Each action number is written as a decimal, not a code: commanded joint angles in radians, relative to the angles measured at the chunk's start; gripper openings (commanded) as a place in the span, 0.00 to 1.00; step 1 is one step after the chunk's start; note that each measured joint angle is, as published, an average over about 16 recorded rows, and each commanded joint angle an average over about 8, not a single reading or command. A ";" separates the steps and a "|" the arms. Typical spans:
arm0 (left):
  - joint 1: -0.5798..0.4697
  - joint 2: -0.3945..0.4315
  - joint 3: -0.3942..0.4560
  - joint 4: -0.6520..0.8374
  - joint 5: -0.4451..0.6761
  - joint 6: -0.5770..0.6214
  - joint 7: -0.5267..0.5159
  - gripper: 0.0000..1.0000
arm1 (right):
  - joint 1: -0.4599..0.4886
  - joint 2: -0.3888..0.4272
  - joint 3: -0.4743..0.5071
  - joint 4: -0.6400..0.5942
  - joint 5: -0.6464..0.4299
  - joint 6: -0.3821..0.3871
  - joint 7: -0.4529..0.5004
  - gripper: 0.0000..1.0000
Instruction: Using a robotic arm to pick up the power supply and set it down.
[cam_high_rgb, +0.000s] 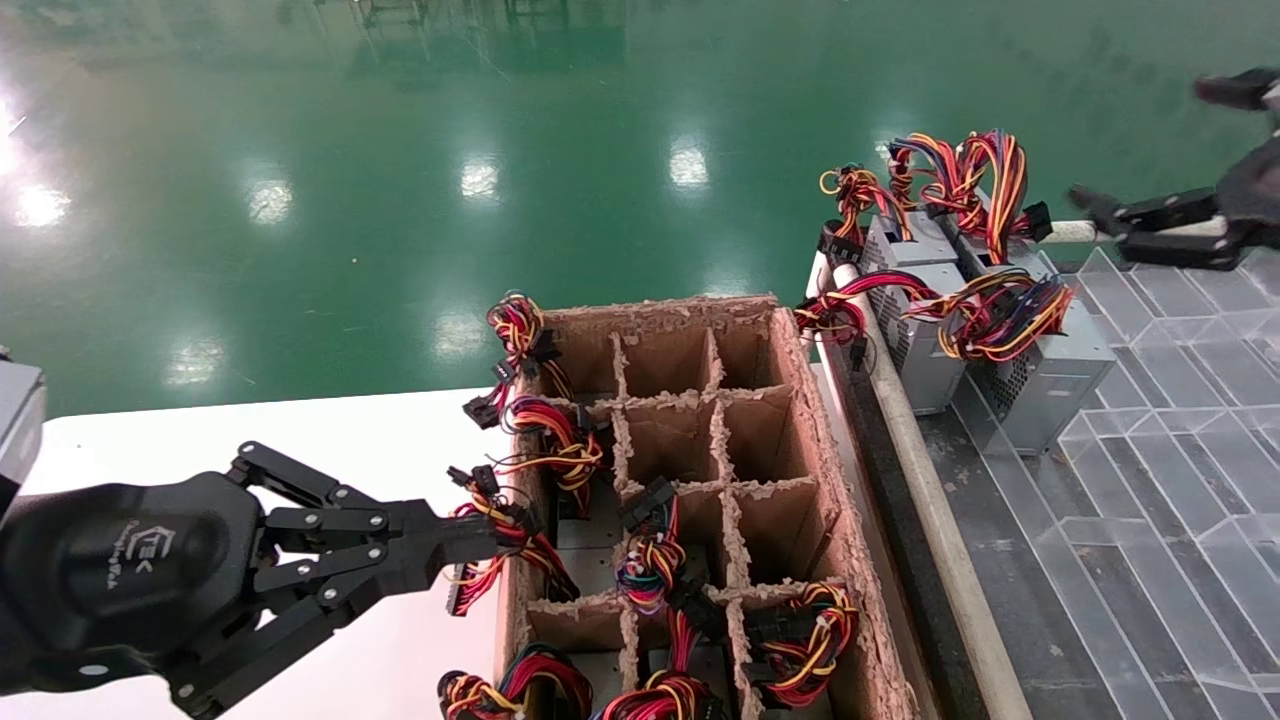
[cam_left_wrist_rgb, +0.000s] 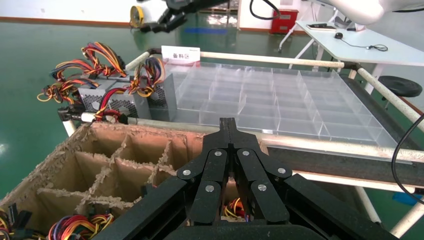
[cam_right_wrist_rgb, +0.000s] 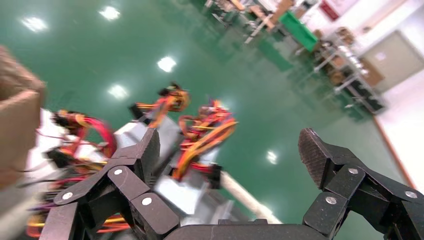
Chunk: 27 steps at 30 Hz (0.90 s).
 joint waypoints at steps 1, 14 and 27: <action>0.000 0.000 0.000 0.000 0.000 0.000 0.000 0.00 | -0.002 -0.003 0.000 -0.001 0.022 -0.020 -0.010 1.00; 0.000 0.000 0.000 0.000 0.000 0.000 0.000 0.17 | -0.040 -0.035 -0.001 -0.019 0.222 -0.173 -0.067 1.00; 0.000 0.000 0.000 0.000 0.000 0.000 0.000 1.00 | -0.077 -0.068 -0.002 -0.036 0.425 -0.327 -0.124 1.00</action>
